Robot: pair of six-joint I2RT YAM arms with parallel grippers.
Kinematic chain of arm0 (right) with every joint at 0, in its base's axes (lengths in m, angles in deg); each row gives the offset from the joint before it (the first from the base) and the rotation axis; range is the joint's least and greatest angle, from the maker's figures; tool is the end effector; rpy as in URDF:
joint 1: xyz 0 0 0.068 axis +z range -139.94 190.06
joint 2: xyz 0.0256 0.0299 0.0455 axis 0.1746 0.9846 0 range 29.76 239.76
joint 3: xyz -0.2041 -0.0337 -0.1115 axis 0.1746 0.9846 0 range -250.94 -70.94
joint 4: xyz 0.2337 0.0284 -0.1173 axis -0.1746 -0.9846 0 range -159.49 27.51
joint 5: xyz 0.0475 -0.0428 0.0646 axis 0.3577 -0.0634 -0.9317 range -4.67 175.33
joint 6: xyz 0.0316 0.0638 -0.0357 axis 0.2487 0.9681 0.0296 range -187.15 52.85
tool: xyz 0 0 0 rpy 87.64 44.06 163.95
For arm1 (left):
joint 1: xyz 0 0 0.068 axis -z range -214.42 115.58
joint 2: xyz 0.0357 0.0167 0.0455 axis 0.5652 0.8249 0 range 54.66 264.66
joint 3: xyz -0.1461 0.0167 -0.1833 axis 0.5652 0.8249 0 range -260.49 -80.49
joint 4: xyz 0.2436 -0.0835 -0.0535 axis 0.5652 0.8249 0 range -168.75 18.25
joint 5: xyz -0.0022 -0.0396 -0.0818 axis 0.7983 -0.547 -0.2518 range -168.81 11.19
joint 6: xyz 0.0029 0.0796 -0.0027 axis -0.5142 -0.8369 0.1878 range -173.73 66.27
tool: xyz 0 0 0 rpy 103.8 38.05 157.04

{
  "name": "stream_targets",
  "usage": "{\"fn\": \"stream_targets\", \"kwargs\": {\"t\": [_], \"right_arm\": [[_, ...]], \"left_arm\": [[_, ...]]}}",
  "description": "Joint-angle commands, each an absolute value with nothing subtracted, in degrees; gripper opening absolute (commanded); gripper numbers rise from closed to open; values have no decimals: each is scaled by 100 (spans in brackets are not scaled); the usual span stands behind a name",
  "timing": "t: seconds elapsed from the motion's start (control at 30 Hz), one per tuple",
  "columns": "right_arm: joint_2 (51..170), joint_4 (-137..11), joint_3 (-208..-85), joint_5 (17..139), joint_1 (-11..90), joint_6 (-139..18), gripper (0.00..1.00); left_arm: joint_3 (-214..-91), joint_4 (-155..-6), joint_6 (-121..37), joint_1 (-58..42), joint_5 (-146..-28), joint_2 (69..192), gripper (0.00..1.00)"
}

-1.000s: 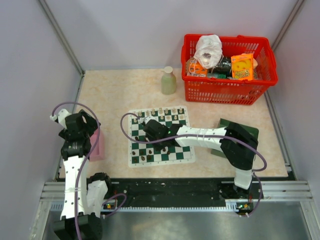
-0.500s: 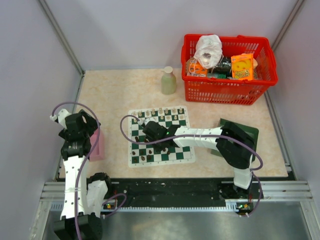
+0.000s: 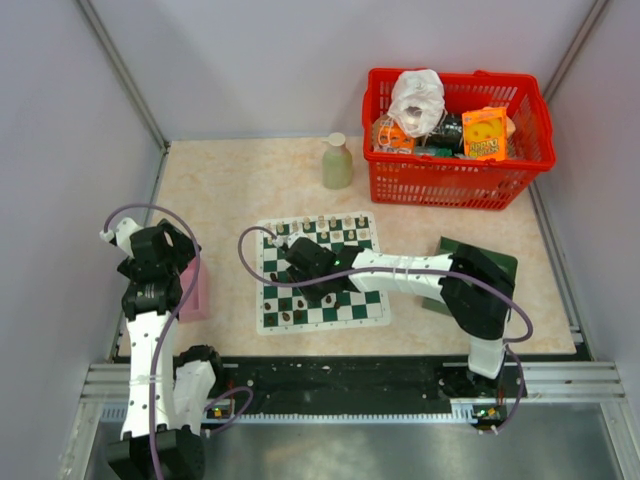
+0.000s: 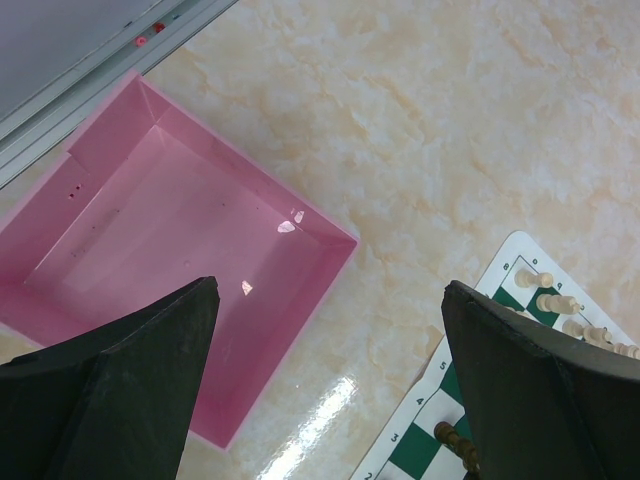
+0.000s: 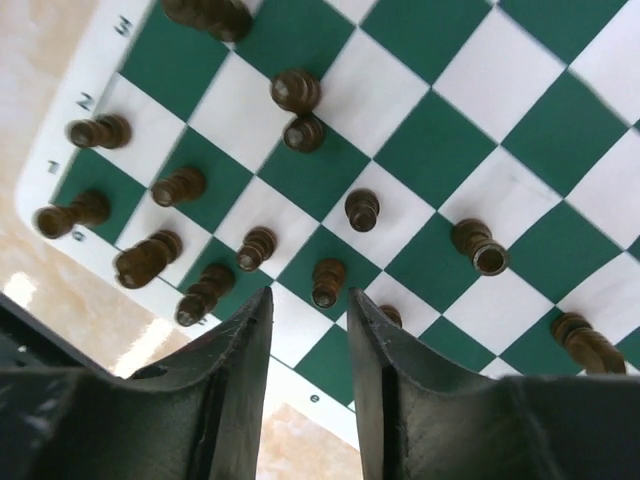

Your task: Set up the chess pieces on the board

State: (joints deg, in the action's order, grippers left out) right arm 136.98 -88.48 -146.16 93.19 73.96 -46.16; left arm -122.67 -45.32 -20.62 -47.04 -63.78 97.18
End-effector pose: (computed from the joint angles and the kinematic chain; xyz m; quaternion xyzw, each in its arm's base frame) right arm 0.1856 0.3575 0.1279 -0.3332 0.8995 0.1370 0.2474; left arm 0.2088 0.0650 0.2458 -0.3965 0.7818 0.0305 0.4802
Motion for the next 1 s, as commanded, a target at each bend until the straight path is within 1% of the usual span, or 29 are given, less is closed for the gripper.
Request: {"fn": "stream_targets", "kwargs": {"t": [0.0, 0.07, 0.13, 0.6, 0.97], "right_arm": [[13154, -8815, -15206, 9298, 7457, -4764, 39], [13189, -8806, -15390, 9289, 7457, -4791, 44], [13311, -8824, -15627, 9228, 7457, -4843, 46], [14665, -9140, -17262, 8726, 7457, -5028, 51], [15359, -9483, -17939, 8876, 7457, -5256, 55]], "left_arm": [[-12224, -4729, -2015, -4725, -6360, 9659, 99], [-12207, -4738, -2006, -4734, -6369, 9676, 99], [-12207, -4738, -2006, -4734, -6387, 9676, 99], [-12224, -4738, -2041, -4743, -6369, 9623, 99], [-12206, -4781, -2033, -4743, -6369, 9676, 99]]}}
